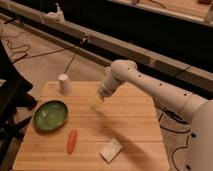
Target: Drag the ceramic bowl in a circle
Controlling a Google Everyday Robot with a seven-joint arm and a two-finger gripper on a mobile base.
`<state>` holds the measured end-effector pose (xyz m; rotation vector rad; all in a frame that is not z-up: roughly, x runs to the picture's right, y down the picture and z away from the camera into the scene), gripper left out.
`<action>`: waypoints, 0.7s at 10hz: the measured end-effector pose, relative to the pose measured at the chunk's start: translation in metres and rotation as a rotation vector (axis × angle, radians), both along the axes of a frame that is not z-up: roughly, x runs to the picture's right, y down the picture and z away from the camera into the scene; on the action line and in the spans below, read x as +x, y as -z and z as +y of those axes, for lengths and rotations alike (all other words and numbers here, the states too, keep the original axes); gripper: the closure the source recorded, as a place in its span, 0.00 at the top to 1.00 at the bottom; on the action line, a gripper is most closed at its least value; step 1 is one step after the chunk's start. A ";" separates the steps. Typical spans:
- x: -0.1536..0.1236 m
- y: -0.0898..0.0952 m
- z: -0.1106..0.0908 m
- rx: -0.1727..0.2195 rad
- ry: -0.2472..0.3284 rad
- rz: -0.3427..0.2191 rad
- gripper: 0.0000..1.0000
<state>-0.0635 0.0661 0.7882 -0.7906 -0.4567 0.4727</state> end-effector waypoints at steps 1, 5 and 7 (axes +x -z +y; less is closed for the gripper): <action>-0.023 -0.003 0.003 -0.006 0.015 -0.029 0.76; -0.099 -0.023 0.000 0.026 0.024 -0.074 0.76; -0.108 -0.025 -0.001 0.033 0.024 -0.078 0.76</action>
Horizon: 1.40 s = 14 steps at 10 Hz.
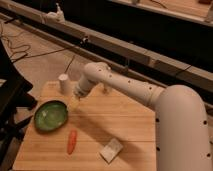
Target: Drag the ceramic bowl in a circle
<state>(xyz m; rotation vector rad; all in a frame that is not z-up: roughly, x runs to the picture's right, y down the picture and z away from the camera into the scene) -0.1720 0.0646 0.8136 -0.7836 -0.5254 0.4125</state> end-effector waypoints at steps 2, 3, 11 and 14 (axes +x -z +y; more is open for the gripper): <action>0.002 0.000 0.000 0.000 -0.002 0.002 0.76; 0.000 0.000 0.000 -0.001 0.001 0.000 0.76; -0.041 -0.020 0.001 0.019 0.074 0.000 0.76; -0.082 -0.039 0.007 0.003 0.098 -0.020 0.76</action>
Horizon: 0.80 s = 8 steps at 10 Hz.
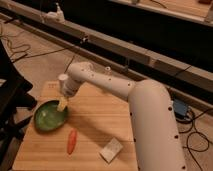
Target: Drag the ceramic bowl in a circle
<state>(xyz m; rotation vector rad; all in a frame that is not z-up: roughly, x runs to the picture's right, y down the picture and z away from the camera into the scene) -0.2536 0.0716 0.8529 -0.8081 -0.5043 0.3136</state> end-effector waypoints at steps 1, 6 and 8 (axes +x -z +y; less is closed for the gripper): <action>-0.008 -0.007 0.002 -0.007 0.000 -0.002 0.76; -0.035 -0.045 0.024 -0.035 0.002 0.003 0.76; -0.038 -0.052 0.034 -0.063 0.006 -0.004 0.68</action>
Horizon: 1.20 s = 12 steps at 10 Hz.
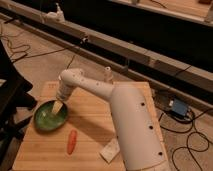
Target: Drag the ceramic bowl in a circle
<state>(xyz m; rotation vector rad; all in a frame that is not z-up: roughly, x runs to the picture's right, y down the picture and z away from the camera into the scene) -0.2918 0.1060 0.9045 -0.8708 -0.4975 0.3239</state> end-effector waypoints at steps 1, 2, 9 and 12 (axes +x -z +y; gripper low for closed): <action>0.001 -0.003 0.003 -0.005 0.008 0.001 0.58; 0.001 -0.005 0.005 -0.003 0.015 0.000 0.48; 0.033 0.002 0.000 0.030 0.018 0.022 0.00; 0.077 0.006 -0.004 0.029 -0.022 0.087 0.00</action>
